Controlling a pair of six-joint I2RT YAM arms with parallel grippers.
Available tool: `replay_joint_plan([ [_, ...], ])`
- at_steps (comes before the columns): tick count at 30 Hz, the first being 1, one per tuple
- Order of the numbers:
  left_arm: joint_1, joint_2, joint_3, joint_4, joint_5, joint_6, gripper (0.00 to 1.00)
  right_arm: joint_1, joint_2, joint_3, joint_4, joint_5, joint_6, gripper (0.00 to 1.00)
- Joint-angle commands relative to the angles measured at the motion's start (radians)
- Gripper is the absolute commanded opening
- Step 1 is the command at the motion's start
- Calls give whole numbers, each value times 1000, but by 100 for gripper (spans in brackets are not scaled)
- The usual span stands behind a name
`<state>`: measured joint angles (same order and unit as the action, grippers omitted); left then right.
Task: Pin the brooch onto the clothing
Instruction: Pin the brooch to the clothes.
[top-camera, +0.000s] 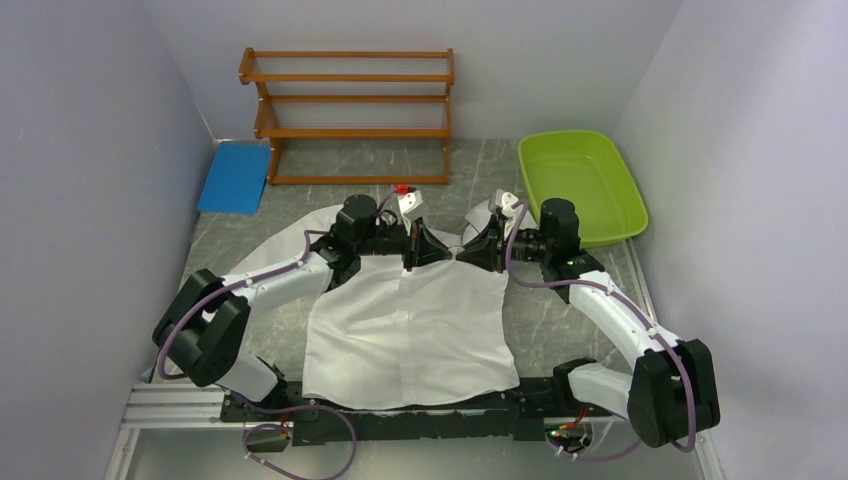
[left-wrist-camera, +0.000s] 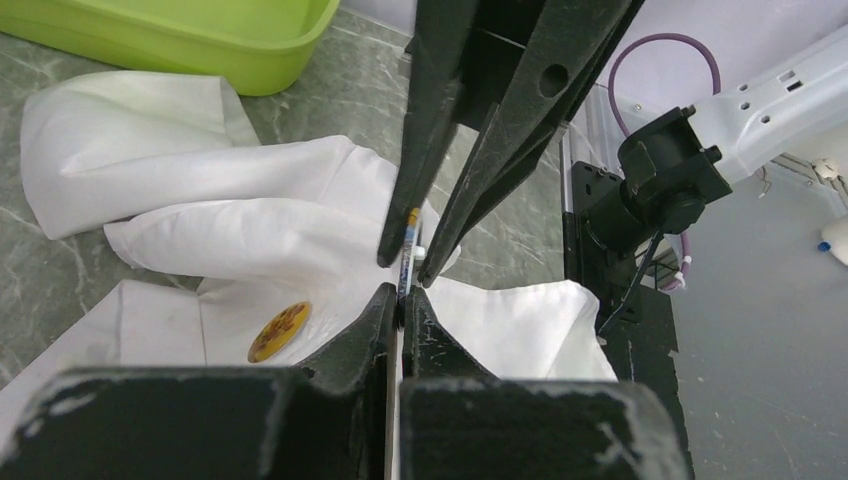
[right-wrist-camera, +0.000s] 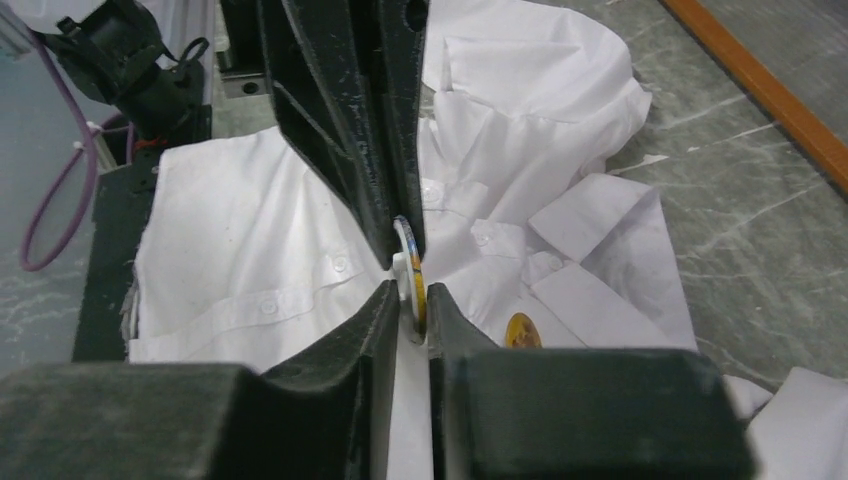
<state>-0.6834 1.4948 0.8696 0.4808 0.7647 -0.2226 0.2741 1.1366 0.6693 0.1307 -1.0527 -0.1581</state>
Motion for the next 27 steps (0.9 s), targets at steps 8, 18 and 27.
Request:
replay_joint_plan([
  [8,-14,-63,14,22,47,-16,3,4,-38,-15,74,-55,-99,51],
  [18,-14,-56,21,21,57,-14,3,4,-26,12,-9,-58,-174,38],
  [27,-13,-50,29,6,64,-4,3,8,7,52,-3,-81,-149,37],
])
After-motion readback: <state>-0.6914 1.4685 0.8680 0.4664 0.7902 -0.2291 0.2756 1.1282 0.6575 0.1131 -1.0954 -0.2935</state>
